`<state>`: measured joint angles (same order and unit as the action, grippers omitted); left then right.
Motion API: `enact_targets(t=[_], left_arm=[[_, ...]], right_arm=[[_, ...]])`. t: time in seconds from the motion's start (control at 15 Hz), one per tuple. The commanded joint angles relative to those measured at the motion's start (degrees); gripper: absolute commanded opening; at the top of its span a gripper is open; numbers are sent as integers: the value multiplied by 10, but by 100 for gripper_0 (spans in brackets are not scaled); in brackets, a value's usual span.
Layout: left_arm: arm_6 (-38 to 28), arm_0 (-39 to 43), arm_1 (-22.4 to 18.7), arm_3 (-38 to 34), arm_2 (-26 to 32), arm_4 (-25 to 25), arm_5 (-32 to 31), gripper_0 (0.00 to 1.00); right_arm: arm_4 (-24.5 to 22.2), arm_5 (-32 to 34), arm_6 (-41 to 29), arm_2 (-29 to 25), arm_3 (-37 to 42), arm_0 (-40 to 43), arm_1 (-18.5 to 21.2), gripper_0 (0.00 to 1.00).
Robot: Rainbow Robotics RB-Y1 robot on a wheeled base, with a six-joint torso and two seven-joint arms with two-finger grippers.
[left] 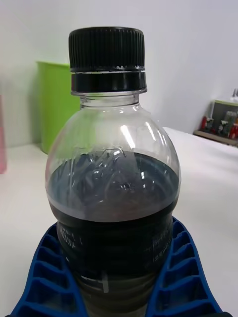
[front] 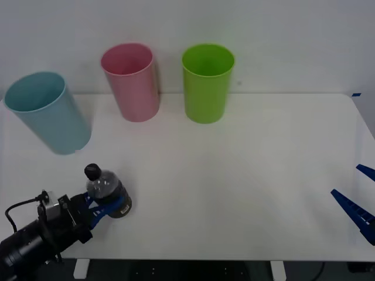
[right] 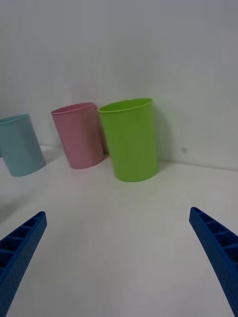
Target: Grasp the object on the table and drop it into the matching bin: aluminum can to the light blue bin, PET bottle to the pink bin.
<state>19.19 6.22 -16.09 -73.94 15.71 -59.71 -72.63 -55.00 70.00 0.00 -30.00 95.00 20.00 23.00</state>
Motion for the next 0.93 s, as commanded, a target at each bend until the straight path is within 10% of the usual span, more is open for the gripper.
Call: enact_targets(t=[0.07, 0.93], left_arm=[[-2, 10, 0, -20, 3, 42, 28, 0], [-181, 5, -3, -188, 40, 58, 167, 0]], right_arm=[[0, 0, 0, 0, 0, 0, 0, 100], [0, 0, 0, 0, 0, 0, 0, 100]])
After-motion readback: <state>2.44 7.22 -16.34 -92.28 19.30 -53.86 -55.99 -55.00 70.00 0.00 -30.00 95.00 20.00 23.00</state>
